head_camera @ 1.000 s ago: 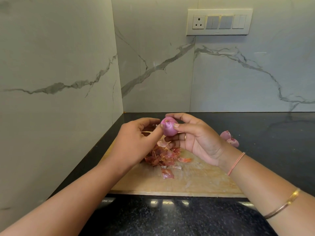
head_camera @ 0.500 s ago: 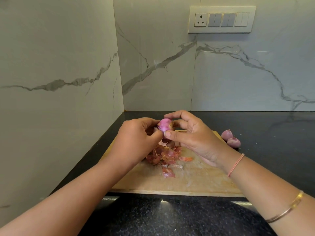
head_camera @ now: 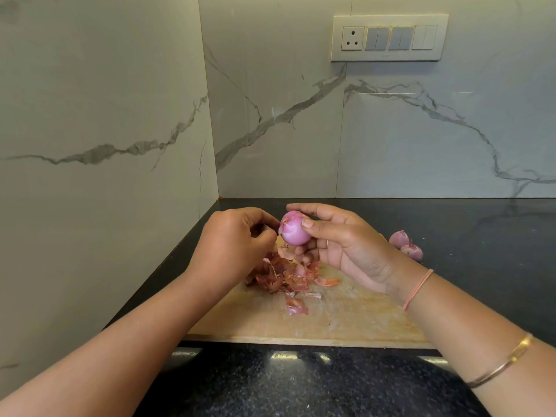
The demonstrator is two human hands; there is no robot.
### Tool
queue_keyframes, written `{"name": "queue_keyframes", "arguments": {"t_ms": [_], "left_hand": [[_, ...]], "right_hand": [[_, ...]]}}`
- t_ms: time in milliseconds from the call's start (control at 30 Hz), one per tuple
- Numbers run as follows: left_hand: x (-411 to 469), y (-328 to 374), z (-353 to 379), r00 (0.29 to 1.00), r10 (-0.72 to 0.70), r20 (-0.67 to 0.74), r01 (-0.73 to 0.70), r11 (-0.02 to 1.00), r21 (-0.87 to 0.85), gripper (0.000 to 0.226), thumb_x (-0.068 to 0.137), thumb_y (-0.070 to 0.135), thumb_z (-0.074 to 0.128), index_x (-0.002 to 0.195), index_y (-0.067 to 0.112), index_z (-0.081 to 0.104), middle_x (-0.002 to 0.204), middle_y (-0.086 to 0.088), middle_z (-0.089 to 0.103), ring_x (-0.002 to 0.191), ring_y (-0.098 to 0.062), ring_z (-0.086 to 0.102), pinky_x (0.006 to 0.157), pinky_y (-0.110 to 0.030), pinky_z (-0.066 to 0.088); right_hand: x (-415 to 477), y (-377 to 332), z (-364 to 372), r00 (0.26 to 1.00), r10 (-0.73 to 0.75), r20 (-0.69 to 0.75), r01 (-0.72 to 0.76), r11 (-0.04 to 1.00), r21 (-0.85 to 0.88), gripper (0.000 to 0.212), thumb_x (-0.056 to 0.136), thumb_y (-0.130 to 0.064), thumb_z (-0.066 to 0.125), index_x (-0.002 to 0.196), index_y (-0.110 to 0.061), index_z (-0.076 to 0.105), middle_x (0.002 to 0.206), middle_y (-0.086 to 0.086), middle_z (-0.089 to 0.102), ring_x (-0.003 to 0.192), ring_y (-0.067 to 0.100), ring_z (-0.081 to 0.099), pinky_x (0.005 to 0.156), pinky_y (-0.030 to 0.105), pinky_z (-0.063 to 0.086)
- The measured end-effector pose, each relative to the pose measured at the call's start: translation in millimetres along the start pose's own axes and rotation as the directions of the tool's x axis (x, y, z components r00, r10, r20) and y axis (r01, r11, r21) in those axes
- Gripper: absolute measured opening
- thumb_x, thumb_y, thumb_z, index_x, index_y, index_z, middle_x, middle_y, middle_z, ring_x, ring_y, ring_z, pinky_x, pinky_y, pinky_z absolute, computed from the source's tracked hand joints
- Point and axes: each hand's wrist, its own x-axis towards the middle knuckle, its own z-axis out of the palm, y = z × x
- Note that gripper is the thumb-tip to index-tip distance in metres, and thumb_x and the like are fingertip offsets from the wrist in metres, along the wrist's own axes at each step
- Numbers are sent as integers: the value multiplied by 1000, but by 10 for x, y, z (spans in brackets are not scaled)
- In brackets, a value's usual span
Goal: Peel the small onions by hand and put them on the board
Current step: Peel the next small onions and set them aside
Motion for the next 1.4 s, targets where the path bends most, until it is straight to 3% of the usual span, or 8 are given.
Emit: {"name": "queue_keyframes", "arguments": {"t_ms": [167,233,333,500,867,1067,1233,1400], "left_hand": [[-38,55,3,999,-52,-6,49,967,-249,13,85,28,60,92,26,70,74,10,69,64,-4,64,61,-30,57],[-50,87,12,998,-57,22,61,945,-321,16,81,35,67,95,27,68,82,13,70,74,0,66,66,-30,58],[-41,104,44,998,-49,34,58,946,-318,15,78,25,73,91,27,66,88,14,70,80,3,67,73,-27,58],[-12,77,72,986,-167,27,162,879,-448,6,80,11,71,79,17,69,83,2,73,79,-13,69,81,-39,57],[2,78,74,981,-189,52,195,913,-359,10,87,12,64,79,18,64,81,1,70,81,-19,67,82,-41,56],[43,24,71,958,-285,24,264,850,-456,9,88,12,62,81,16,65,81,-4,71,82,-24,69,84,-47,55],[49,-36,64,946,-323,0,295,865,-405,14,87,9,64,81,22,64,82,0,71,79,-17,68,81,-43,57],[4,14,62,967,-249,48,249,895,-370,26,90,9,56,79,27,69,77,7,71,72,-8,68,74,-31,58]], "right_hand": [[16,-6,-3,999,-16,-45,17,999,35,25,93,-9,52,118,-9,58,92,16,66,70,23,59,61,29,53],[19,-2,-13,998,-16,-57,19,999,43,26,93,-9,52,119,-8,57,94,17,66,73,25,58,62,30,53],[18,0,-16,998,-12,-60,15,999,47,26,93,-8,52,119,-8,57,93,19,63,71,22,58,62,30,52],[5,0,11,999,-9,-52,10,1000,24,35,83,-17,64,116,-9,58,95,18,63,70,19,55,61,27,51],[8,14,16,999,13,-53,-14,1000,-24,29,87,-5,60,116,-5,57,93,20,62,65,21,52,55,23,47],[1,-3,16,999,32,17,-32,999,-6,28,89,-6,56,117,-7,61,94,18,63,65,18,54,56,25,45],[6,-4,-1,999,30,25,-30,999,16,28,88,-7,58,115,-12,62,98,17,64,68,19,58,58,24,49],[8,7,-23,1000,0,1,0,1000,3,31,91,1,52,119,-11,58,105,20,63,82,29,63,69,29,55]]}}
